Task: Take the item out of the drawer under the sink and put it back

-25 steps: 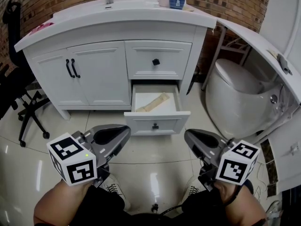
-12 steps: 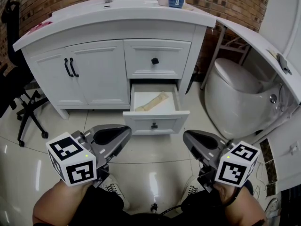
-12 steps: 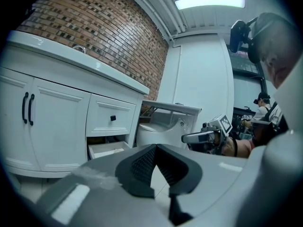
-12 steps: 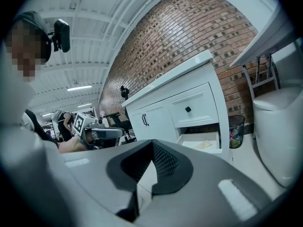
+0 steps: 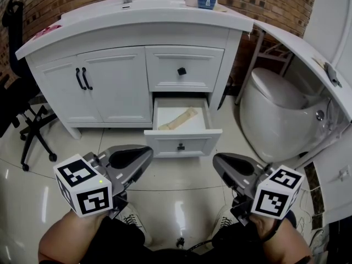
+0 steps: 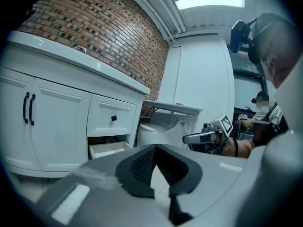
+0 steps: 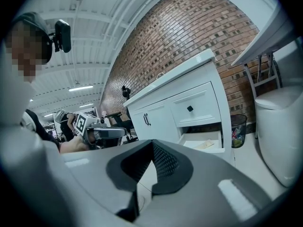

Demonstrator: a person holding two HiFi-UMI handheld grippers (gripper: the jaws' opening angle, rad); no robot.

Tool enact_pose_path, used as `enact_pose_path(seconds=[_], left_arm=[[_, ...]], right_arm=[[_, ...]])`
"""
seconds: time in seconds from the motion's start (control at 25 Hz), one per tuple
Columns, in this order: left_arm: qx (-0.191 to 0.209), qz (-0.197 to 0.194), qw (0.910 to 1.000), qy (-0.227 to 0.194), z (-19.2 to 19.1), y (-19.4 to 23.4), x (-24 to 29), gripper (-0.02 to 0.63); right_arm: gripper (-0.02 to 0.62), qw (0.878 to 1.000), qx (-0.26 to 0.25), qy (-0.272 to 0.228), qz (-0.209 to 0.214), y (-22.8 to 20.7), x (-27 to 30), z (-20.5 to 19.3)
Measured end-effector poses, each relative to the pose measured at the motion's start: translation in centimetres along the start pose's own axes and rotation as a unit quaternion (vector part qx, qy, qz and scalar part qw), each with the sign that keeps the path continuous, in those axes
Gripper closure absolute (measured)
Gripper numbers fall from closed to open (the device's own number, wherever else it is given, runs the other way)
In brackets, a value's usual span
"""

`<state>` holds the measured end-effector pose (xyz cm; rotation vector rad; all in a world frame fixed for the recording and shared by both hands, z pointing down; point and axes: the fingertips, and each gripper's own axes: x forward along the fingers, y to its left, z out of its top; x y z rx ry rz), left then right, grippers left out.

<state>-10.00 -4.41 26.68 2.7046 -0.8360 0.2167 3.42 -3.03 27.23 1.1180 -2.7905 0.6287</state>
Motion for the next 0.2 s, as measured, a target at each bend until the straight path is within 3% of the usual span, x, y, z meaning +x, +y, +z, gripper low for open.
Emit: enact_pose_path(seconds=[0.2], left_arm=[[-0.002, 0.001, 1.0, -0.001, 0.09, 0.11, -0.04, 0.6]], right_arm=[[0.591, 1.0, 0.001, 0.002, 0.0, 0.03, 0.02, -0.02]])
